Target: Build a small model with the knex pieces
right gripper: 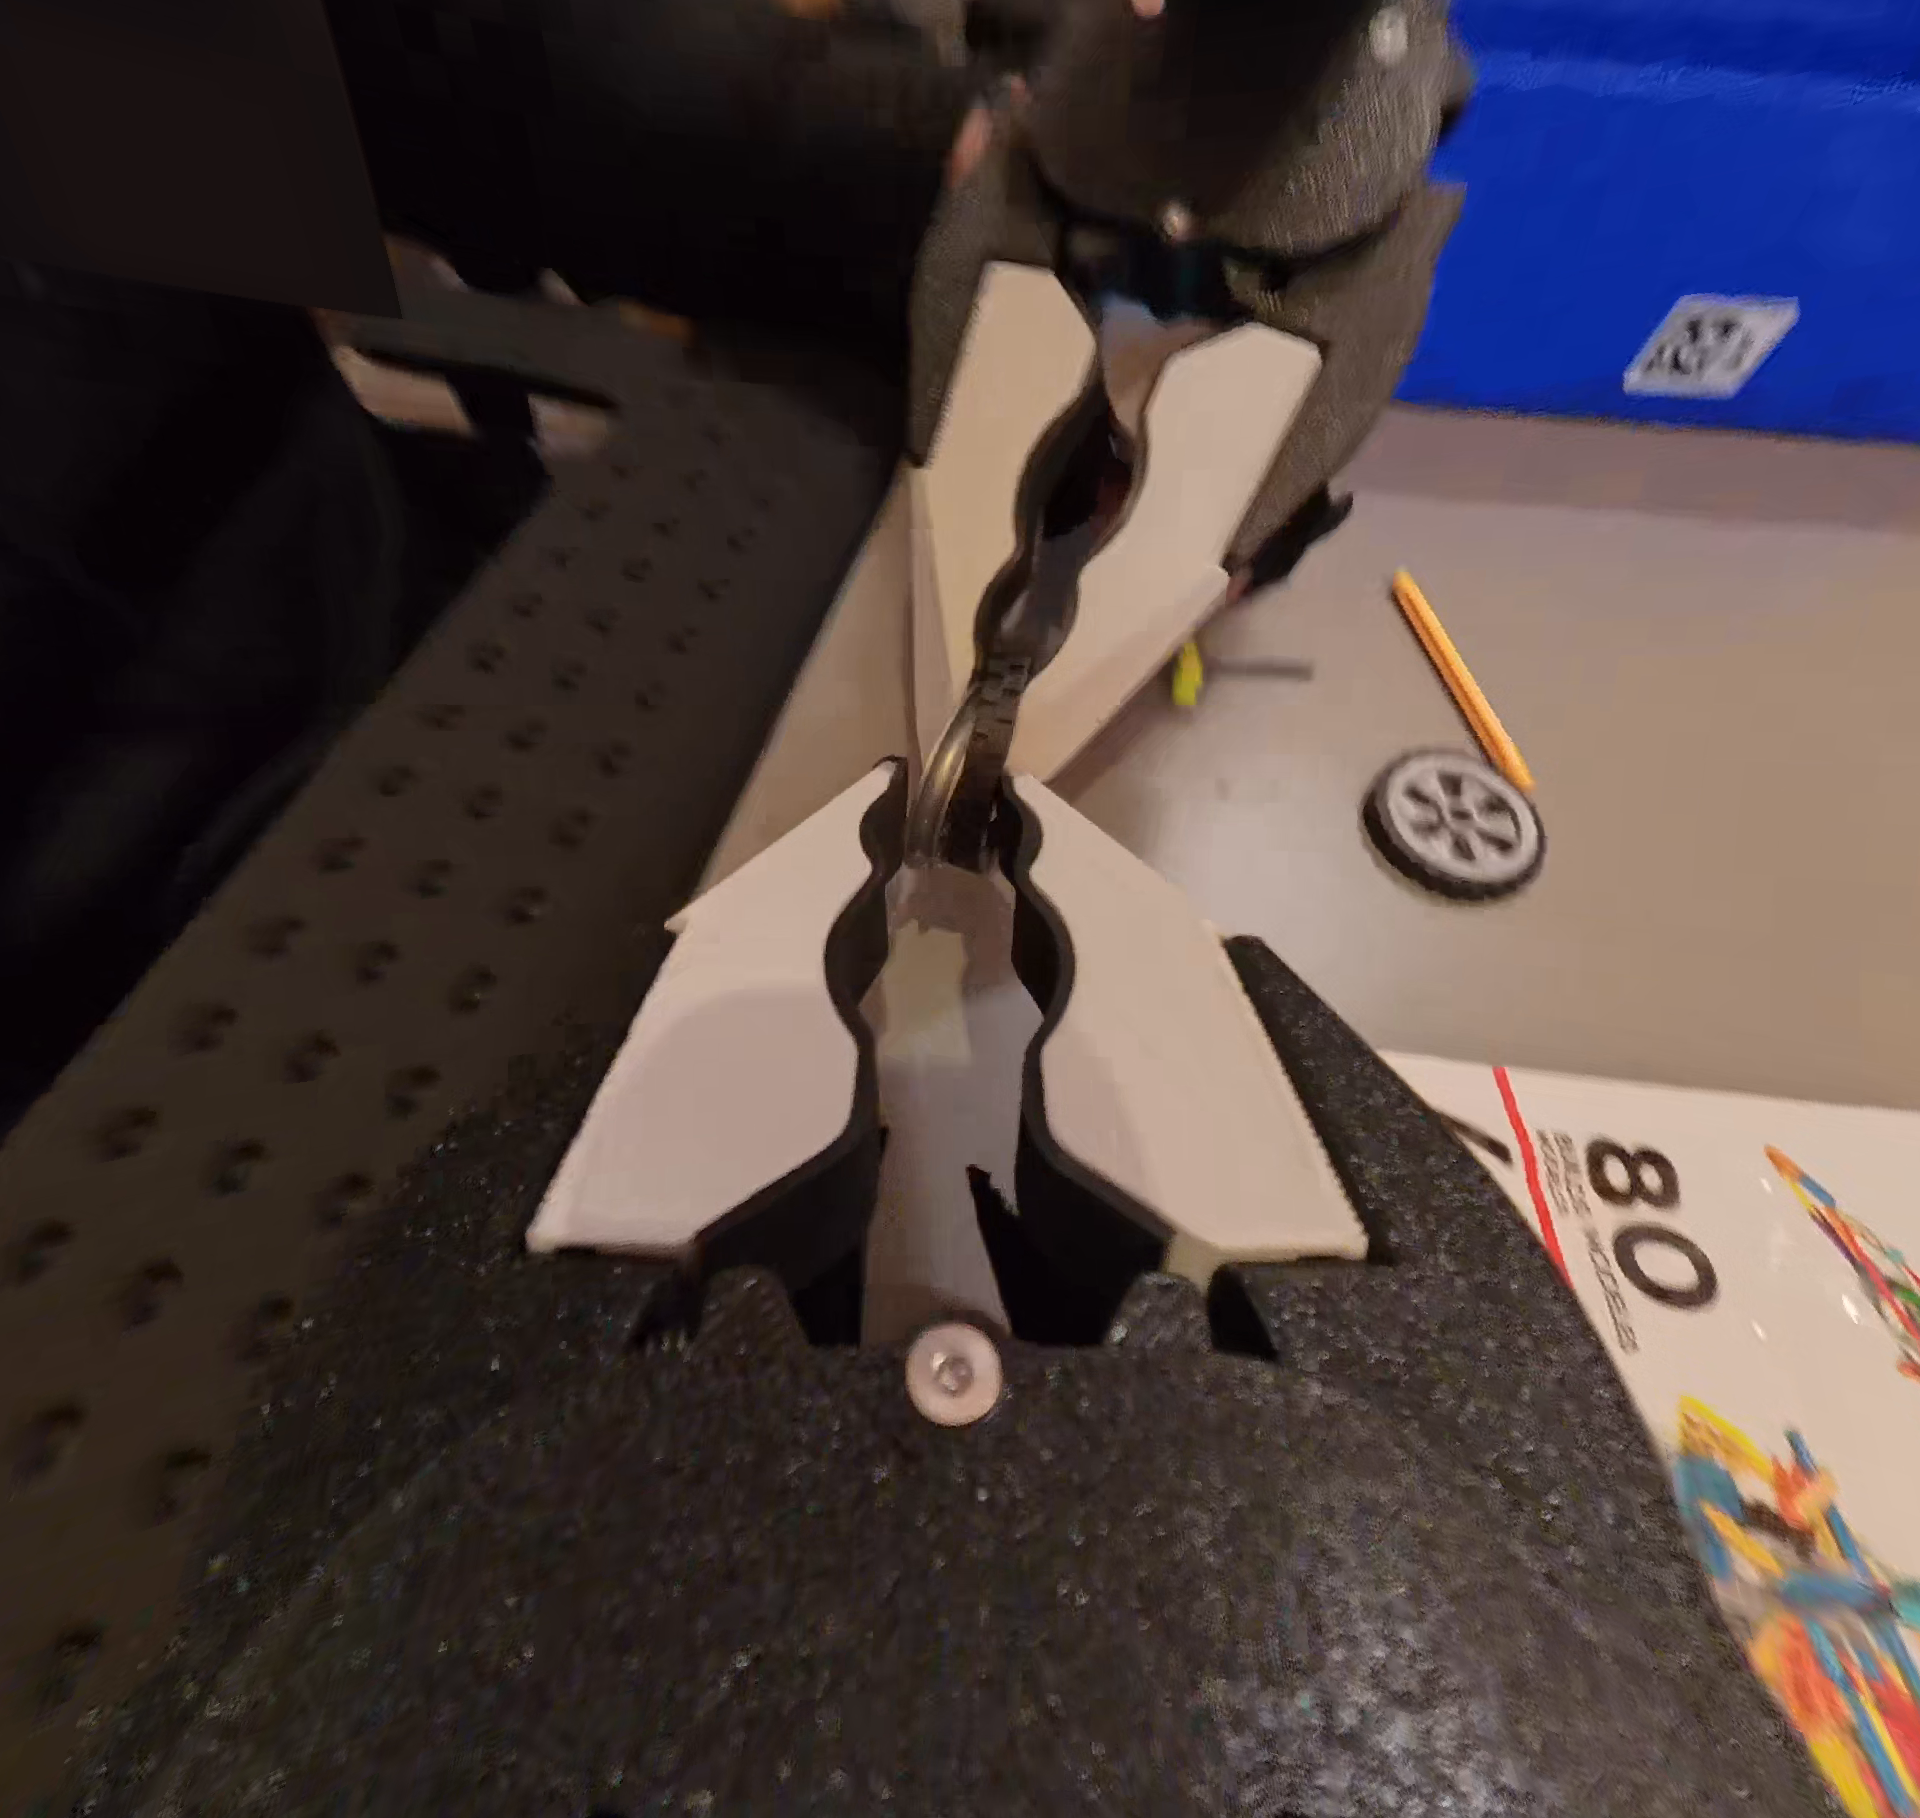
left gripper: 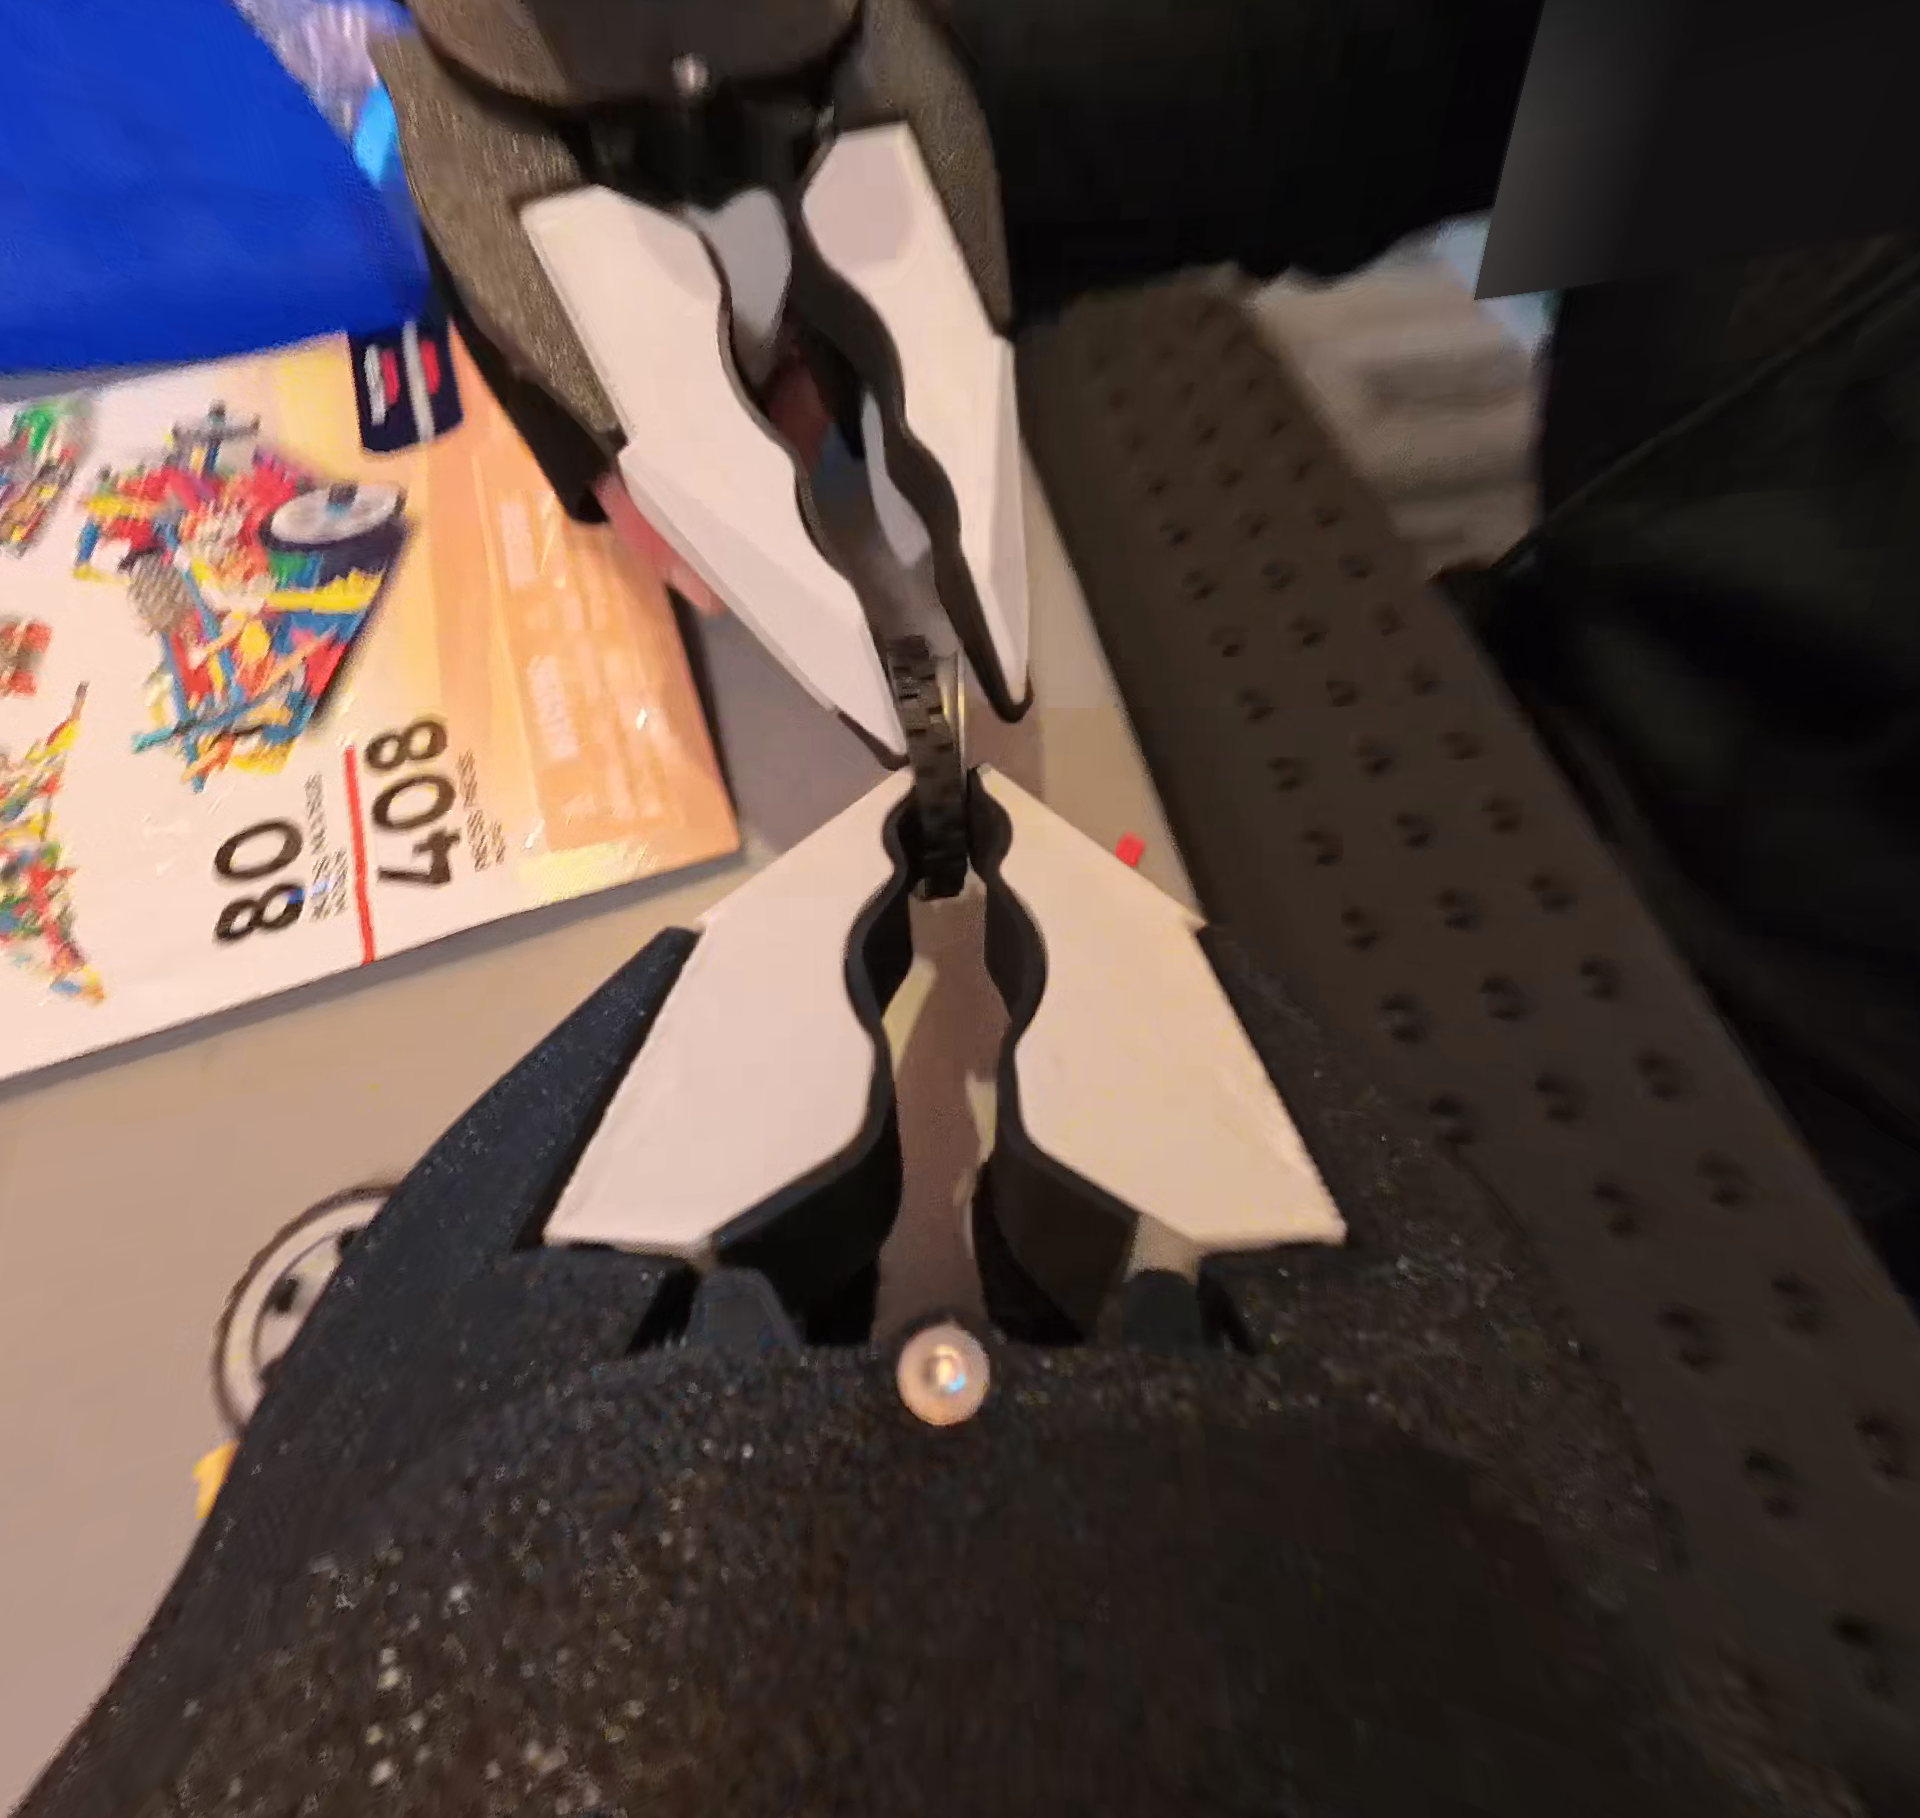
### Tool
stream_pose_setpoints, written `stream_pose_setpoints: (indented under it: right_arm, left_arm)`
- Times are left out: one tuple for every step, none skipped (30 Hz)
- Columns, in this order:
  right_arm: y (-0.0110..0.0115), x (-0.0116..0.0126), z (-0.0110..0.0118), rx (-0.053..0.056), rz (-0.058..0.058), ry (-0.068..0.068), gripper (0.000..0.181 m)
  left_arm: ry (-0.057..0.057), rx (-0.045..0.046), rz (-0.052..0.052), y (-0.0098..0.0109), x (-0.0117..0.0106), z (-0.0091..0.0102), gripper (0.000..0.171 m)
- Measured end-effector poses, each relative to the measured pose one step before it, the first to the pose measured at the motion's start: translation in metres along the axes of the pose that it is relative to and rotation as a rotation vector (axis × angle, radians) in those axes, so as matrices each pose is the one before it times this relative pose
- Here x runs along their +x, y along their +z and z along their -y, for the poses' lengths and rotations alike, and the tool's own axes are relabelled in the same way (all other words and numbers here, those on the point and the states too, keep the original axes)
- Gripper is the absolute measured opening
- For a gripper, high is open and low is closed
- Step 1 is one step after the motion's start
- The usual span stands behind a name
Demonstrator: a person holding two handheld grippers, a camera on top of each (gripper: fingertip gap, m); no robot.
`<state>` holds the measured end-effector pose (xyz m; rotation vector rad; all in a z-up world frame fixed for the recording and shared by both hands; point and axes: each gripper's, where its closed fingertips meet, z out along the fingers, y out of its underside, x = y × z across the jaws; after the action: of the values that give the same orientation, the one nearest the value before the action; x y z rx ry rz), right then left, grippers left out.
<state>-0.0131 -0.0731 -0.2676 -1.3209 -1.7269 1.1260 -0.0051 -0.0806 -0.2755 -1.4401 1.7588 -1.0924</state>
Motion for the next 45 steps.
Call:
stream_pose_setpoints:
  right_arm:
    - [-0.00378, -0.00421, 0.01151, 0.0625, 0.0272, 0.0100, 0.017]
    - [-0.00274, -0.00489, 0.01072, 0.0557, 0.0282, 0.0053, 0.017]
    - [-0.00120, -0.00516, 0.00876, 0.0425, 0.0279, 0.0027, 0.018]
    - [0.00016, -0.00374, 0.00614, 0.0278, 0.0186, 0.0004, 0.019]
    - [0.00090, -0.00304, 0.00404, 0.0186, 0.0155, 0.0006, 0.017]
    - [0.00094, -0.00288, 0.00336, 0.0176, 0.0183, 0.0066, 0.017]
    - [0.00033, -0.00232, 0.00378, 0.0237, 0.0187, 0.0101, 0.017]
    - [-0.00008, -0.00236, 0.00428, 0.0275, 0.0200, 0.0117, 0.018]
    - [0.00043, -0.00268, 0.00434, 0.0281, 0.0202, 0.0071, 0.018]
    - [0.00074, -0.00247, 0.00326, 0.0217, 0.0196, 0.0070, 0.019]
    - [0.00103, -0.00184, 0.00201, 0.0139, 0.0171, 0.0120, 0.019]
    - [0.00098, -0.00226, 0.00186, 0.0141, 0.0199, 0.0139, 0.019]
    - [0.00096, -0.00268, 0.00196, 0.0122, 0.0205, 0.0112, 0.020]
    - [0.00094, -0.00144, 0.00148, 0.0058, 0.0102, 0.0052, 0.021]
    - [0.00084, -0.00106, 0.00141, 0.0042, 0.0069, 0.0028, 0.021]
    - [0.00103, -0.00038, 0.00100, 0.0038, 0.0044, 0.0023, 0.020]
    - [0.00123, 0.00028, 0.00040, 0.0025, 0.0023, 0.0053, 0.017]
    - [0.00112, -0.00089, 0.00042, 0.0028, 0.0093, 0.0053, 0.017]
    - [0.00097, -0.00114, 0.00061, 0.0025, 0.0058, -0.0092, 0.016]
    - [0.00070, -0.00112, 0.00113, 0.0033, 0.0013, -0.0210, 0.016]
    - [0.00017, -0.00055, 0.00183, 0.0035, -0.0024, -0.0209, 0.015]
    - [-0.00079, 0.00049, 0.00167, 0.0027, -0.0049, -0.0147, 0.013]
    - [-0.00118, 0.00231, 0.00108, 0.0014, -0.0144, -0.0113, 0.010]
    - [-0.00065, 0.00353, -0.00035, -0.0048, -0.0215, -0.0068, 0.008]
    - [-0.00027, 0.00276, -0.00096, -0.0064, -0.0157, -0.0014, 0.007]
    - [-0.00040, 0.00215, -0.00037, -0.0022, -0.0112, -0.0019, 0.006]
    - [-0.00065, 0.00197, 0.00036, 0.0018, -0.0112, -0.0034, 0.006]
    - [-0.00116, 0.00192, 0.00042, 0.0015, -0.0112, -0.0015, 0.005]
    - [-0.00117, 0.00236, -0.00018, -0.0045, -0.0123, 0.0021, 0.005]
    - [-0.00122, 0.00248, 0.00026, -0.0026, -0.0147, 0.0006, 0.005]
    - [-0.00156, 0.00299, 0.00087, 0.0031, -0.0164, 0.0034, 0.005]
    - [-0.00163, 0.00255, -0.00008, -0.0003, -0.0124, 0.0049, 0.004]
    - [-0.00125, 0.00215, -0.00003, -0.0022, -0.0141, -0.0032, 0.004]
    - [-0.00107, 0.00219, 0.00078, -0.0024, -0.0200, -0.0083, 0.004]
    - [-0.00104, 0.00200, -0.00003, -0.0133, -0.0192, -0.0149, 0.004]
    - [-0.00136, 0.00269, 0.00027, -0.0106, -0.0223, -0.0129, 0.004]
    - [-0.00113, 0.00297, 0.00057, -0.0056, -0.0226, -0.0071, 0.004]
    - [-0.00080, 0.00230, -0.00084, -0.0154, -0.0181, -0.0102, 0.005]
    - [-0.00095, 0.00259, -0.00123, -0.0177, -0.0208, -0.0115, 0.005]
    - [-0.00117, 0.00269, -0.00072, -0.0108, -0.0205, -0.0089, 0.005]
    - [-0.00099, 0.00120, -0.00045, -0.0106, -0.0150, -0.0154, 0.005]
    - [-0.00113, 0.00159, 0.00066, -0.0087, -0.0202, -0.0206, 0.005]
    - [-0.00105, 0.00141, 0.00118, -0.0075, -0.0189, -0.0195, 0.005]
    - [-0.00044, 0.00164, 0.00021, -0.0101, -0.0215, -0.0226, 0.005]
    - [-0.00012, 0.00251, -0.00075, -0.0164, -0.0289, -0.0237, 0.005]
  left_arm:
    - [-0.0163, 0.06589, -0.0381, -0.00450, 0.00422, 0.01052, 0.003]
    - [-0.0179, 0.05977, -0.0377, -0.00303, 0.00417, 0.00925, 0.003]
    - [-0.0201, 0.04868, -0.0430, -0.00137, 0.00482, 0.00707, 0.004]
    - [-0.0181, 0.03582, -0.0435, -0.00043, 0.00533, 0.00476, 0.004]
    - [-0.0141, 0.02228, -0.0385, 0.00026, 0.00474, 0.00241, 0.004]
    - [-0.0043, 0.02275, -0.0284, 0.00006, 0.00389, 0.00262, 0.003]
    - [-0.0053, 0.02419, -0.0227, 0.00005, 0.00321, 0.00356, 0.003]
    - [-0.0086, 0.02572, -0.0253, 0.00002, 0.00324, 0.00404, 0.003]
    - [-0.0093, 0.02593, -0.0305, -0.00017, 0.00416, 0.00408, 0.003]
    - [-0.0121, 0.01461, -0.0276, 0.00006, 0.00347, 0.00207, 0.003]
    - [-0.0038, 0.01109, -0.0175, 0.00001, 0.00224, 0.00109, 0.003]
    - [-0.0032, 0.00928, -0.0211, -0.00009, 0.00337, 0.00120, 0.003]
    - [-0.0014, 0.00730, -0.0151, -0.00004, 0.00262, 0.00129, 0.003]
    - [-0.0005, 0.00661, -0.0089, -0.00011, 0.00156, 0.00102, 0.003]
    - [-0.0007, 0.00578, -0.0123, -0.00005, 0.00220, 0.00130, 0.003]
    - [0.0045, 0.00174, -0.0078, 0.00013, 0.00189, 0.00076, 0.003]
    - [0.0078, -0.00147, -0.0037, -0.00007, 0.00138, 0.00003, 0.003]
    - [-0.0009, 0.00278, -0.0091, 0.00026, 0.00174, 0.00018, 0.003]
    - [-0.0019, 0.00438, -0.0104, 0.00067, 0.00150, 0.00034, 0.003]
    - [0.0021, 0.00562, -0.0071, 0.00056, 0.00114, 0.00092, 0.003]
    - [0.0046, 0.00791, 0.0032, -0.00023, -0.00024, 0.00189, 0.003]
    - [0.0082, 0.00571, 0.0139, -0.00088, -0.00162, 0.00160, 0.004]
    - [0.0059, 0.02298, 0.0284, -0.00254, -0.00388, 0.00463, 0.006]
    - [0.0016, 0.01933, 0.0211, -0.00304, -0.00323, 0.00465, 0.007]
    - [0.0100, -0.01121, 0.0184, -0.00091, -0.00234, -0.00095, 0.009]
    - [0.0086, -0.00849, 0.0156, 0.00075, -0.00182, -0.00110, 0.009]
    - [0.0040, -0.00321, 0.0143, 0.00117, -0.00174, -0.00005, 0.009]
    - [0.0097, -0.00385, 0.0220, -0.00046, -0.00280, 0.00029, 0.009]
    - [0.0156, -0.00568, 0.0203, -0.00136, -0.00216, 0.00038, 0.009]
    - [0.0137, -0.00285, 0.0212, -0.00130, -0.00215, 0.00078, 0.009]
    - [0.0096, 0.00098, 0.0286, -0.00177, -0.00376, 0.00176, 0.008]
    - [0.0165, -0.01442, 0.0224, -0.00057, -0.00233, -0.00066, 0.008]
    - [0.0120, 0.00142, 0.0238, -0.00076, -0.00271, 0.00118, 0.007]
    - [-0.0014, 0.00096, 0.0170, -0.00092, -0.00254, 0.00112, 0.007]
    - [-0.0067, -0.00709, 0.0135, -0.00018, -0.00214, -0.00057, 0.007]
    - [-0.0095, 0.00539, 0.0174, -0.00092, -0.00338, 0.00129, 0.007]
    - [-0.0060, 0.00537, 0.0158, -0.00097, -0.00309, 0.00116, 0.007]
    - [-0.0106, -0.00539, 0.0091, -0.00021, -0.00243, -0.00116, 0.007]
    - [-0.0019, 0.00301, 0.0192, -0.00062, -0.00378, -0.00035, 0.007]
    - [0.0037, 0.00019, 0.0184, -0.00026, -0.00280, 0.00042, 0.007]
    - [0.0040, -0.00406, 0.0135, 0.00049, -0.00168, 0.00003, 0.008]
    - [-0.0033, 0.01242, 0.0185, -0.00006, -0.00235, 0.00237, 0.007]
    - [-0.0027, 0.00655, 0.0090, 0.00026, -0.00130, 0.00124, 0.008]
    - [-0.0058, 0.00545, 0.0139, -0.00059, -0.00253, 0.00096, 0.008]
    - [-0.0057, 0.00230, 0.0138, -0.00093, -0.00289, 0.00007, 0.008]
